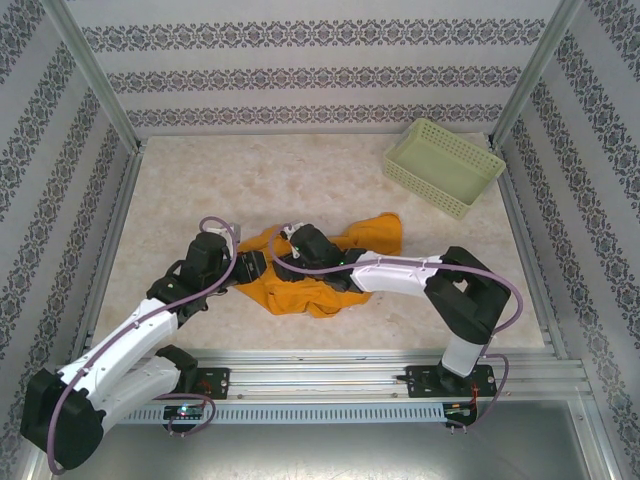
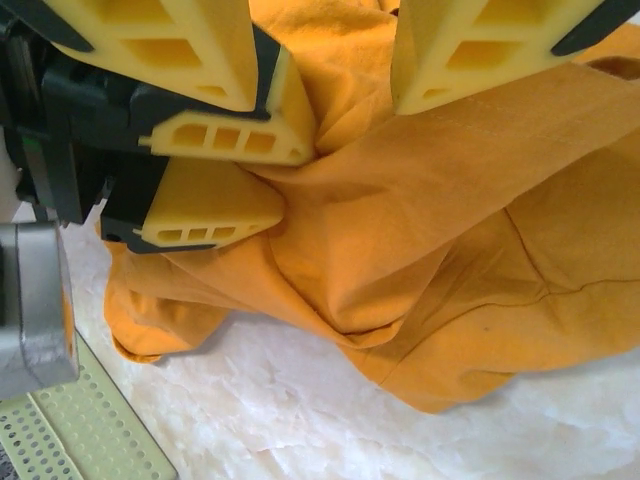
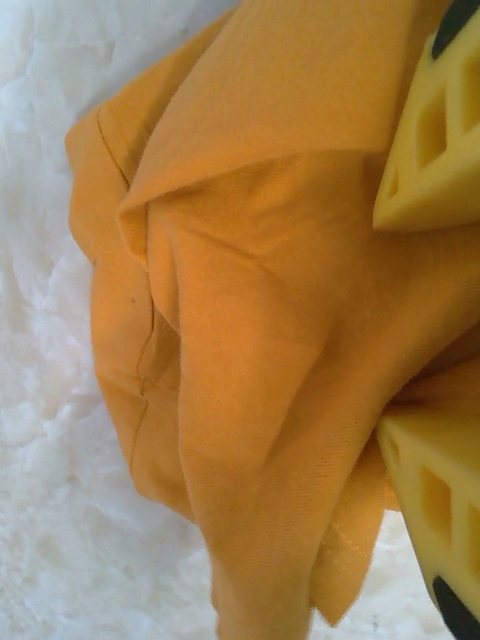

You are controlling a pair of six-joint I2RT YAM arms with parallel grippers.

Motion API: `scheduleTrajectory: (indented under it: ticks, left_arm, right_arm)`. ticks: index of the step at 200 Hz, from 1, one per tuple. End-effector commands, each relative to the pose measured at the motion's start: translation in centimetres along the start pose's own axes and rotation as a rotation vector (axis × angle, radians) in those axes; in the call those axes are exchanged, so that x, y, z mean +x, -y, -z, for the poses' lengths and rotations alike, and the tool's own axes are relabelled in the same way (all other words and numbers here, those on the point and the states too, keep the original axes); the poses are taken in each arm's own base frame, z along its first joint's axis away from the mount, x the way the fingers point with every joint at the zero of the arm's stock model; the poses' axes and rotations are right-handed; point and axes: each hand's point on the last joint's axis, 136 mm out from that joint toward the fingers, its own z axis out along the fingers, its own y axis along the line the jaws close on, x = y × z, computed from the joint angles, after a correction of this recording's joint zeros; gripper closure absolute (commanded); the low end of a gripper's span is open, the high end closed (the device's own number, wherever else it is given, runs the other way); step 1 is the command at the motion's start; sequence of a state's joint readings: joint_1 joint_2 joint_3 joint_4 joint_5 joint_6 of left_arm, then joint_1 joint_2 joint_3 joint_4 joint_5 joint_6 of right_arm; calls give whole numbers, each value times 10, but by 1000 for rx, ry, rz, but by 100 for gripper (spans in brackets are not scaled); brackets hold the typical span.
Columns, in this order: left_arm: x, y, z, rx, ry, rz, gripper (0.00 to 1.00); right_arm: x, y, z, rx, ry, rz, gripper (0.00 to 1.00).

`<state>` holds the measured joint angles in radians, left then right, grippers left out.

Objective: Fold the inside-out t-shirt

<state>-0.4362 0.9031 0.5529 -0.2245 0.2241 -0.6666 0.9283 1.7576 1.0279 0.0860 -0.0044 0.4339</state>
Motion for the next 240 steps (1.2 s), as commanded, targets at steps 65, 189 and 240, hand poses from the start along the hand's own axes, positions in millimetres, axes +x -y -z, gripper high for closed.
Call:
scheduleTrajectory:
  ticks: [65,189,240]
  left_arm:
    - [10,-8,-15,-14,-39,81,54]
    - [38,-42,-53,-61,-73,69,100]
    - [24,-25,-36,-53,-22,79,76]
  right_arm:
    - [-37,5,22,3,78,-64,100]
    - [-40,59,52,103,152,-278,100]
    - [-23,62,52,80,150,-367,100]
